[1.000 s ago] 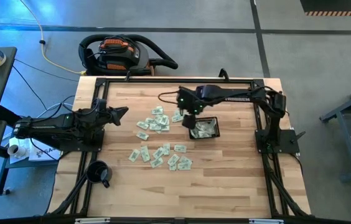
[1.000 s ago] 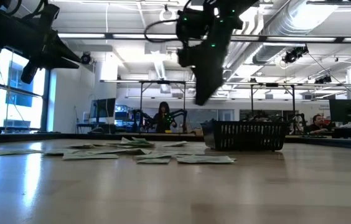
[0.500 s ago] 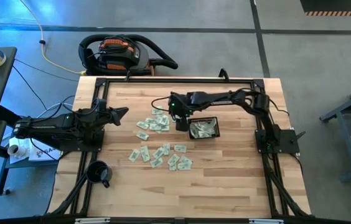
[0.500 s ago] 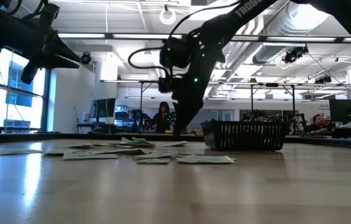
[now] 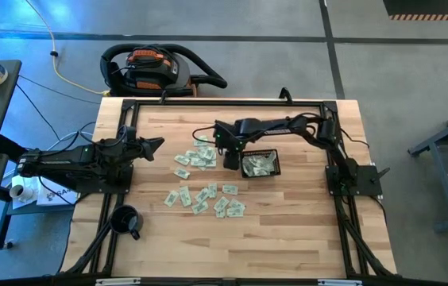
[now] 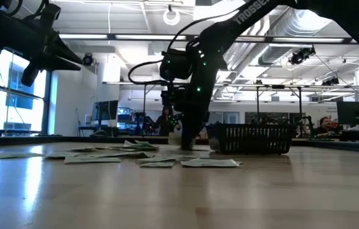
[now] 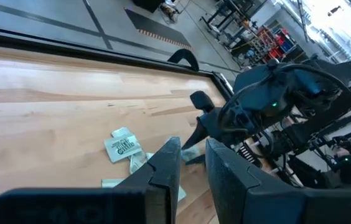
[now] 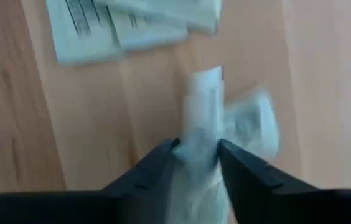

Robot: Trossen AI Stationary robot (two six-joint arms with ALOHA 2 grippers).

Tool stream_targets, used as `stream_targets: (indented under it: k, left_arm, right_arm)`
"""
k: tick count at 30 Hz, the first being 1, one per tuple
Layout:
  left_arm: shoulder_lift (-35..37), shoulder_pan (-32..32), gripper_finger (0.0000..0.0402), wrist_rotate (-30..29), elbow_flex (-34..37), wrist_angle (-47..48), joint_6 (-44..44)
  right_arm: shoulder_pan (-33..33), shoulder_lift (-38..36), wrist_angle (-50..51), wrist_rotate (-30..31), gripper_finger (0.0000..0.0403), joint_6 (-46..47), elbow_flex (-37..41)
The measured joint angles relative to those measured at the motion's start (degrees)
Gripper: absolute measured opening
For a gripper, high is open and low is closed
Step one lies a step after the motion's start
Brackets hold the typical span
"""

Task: Pick and place Stevia / Truvia into bins
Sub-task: Put the green stevia packet into the black bin

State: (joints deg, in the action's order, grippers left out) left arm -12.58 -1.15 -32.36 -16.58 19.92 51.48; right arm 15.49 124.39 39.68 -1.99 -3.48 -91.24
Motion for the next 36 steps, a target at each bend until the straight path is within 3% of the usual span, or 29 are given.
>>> stream_targets:
  k: [6,13,19,22,30,36]
  left_arm:
    - [0.0,0.0,0.0111,0.0,0.0,0.0,0.0]
    - [0.0,0.0,0.0111,0.0,0.0,0.0,-0.2]
    - [0.0,0.0,0.0111,0.4,0.0,0.0,-2.4]
    - [0.0,0.0,0.0111,1.3,0.0,0.0,-3.7]
    - [0.0,0.0,0.0111,2.7,0.0,0.0,-4.8]
    - [0.0,0.0,0.0111,4.3,0.0,0.1,-3.2]
  right_arm:
    - [0.2,0.0,8.2,0.2,0.0014,1.3,-11.0]
    - [0.4,-0.2,29.3,4.8,0.0006,1.9,-26.3]
    - [-1.3,-0.8,46.3,4.6,0.0004,3.5,-26.8]
    - [-2.3,-1.5,43.4,4.5,0.0004,4.5,-25.3]
    - [0.6,1.9,20.8,-2.3,0.0011,12.2,-24.8]
    - [1.9,5.0,23.5,-7.9,0.0073,15.1,-24.7]
